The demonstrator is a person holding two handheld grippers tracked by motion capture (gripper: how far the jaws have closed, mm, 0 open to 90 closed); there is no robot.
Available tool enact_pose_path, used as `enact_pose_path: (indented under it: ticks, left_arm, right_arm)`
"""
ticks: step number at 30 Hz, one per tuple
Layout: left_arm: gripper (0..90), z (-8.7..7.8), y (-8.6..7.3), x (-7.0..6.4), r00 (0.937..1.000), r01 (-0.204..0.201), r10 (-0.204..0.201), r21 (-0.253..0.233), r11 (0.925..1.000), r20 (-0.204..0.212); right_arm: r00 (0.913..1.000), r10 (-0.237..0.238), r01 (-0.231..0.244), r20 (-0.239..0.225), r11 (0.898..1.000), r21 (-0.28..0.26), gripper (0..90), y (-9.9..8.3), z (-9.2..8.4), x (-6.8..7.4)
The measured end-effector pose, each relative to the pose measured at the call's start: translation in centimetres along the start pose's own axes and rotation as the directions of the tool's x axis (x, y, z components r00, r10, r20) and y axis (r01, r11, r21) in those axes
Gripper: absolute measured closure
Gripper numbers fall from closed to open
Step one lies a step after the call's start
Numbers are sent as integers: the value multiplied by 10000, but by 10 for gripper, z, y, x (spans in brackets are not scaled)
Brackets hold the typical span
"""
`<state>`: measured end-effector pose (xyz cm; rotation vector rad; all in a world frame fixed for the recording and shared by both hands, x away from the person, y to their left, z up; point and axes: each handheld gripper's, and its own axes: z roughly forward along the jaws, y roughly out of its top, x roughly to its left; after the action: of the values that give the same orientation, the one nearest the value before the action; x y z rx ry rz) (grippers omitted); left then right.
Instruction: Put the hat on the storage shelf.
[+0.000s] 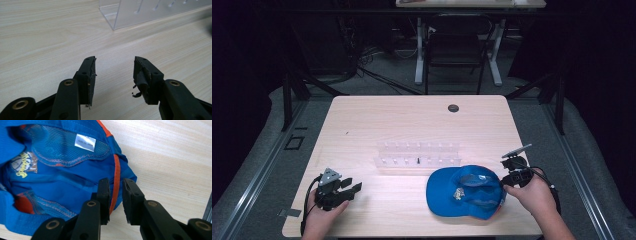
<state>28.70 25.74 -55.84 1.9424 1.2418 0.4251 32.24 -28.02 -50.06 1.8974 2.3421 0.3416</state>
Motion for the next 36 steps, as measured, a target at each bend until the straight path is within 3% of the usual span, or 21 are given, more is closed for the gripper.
enact_pose_path:
  ticks: [10,23,25,28,36]
  left_arm:
    - [527,2,0,1,10000,32,-32,18,10000,-31]
    - [527,2,1,2,10000,62,-61,147,9999,-58]
    - [527,2,1,2,9999,72,-72,77,9999,-73]
    - [527,2,0,2,9999,65,-65,42,10000,-87]
    - [527,2,1,2,9999,89,-89,5,10000,-94]
  right_arm:
    - [9998,163,-171,136,9982,581,770,5,11,-2]
    - [9983,583,-578,-53,9962,658,839,8,19,-7]
    - [9988,480,-476,-19,9950,877,853,10,18,-7]
    - [9967,767,-738,-258,9922,1000,856,11,18,-10]
    - [9952,912,-879,-363,9925,844,895,11,17,-15]
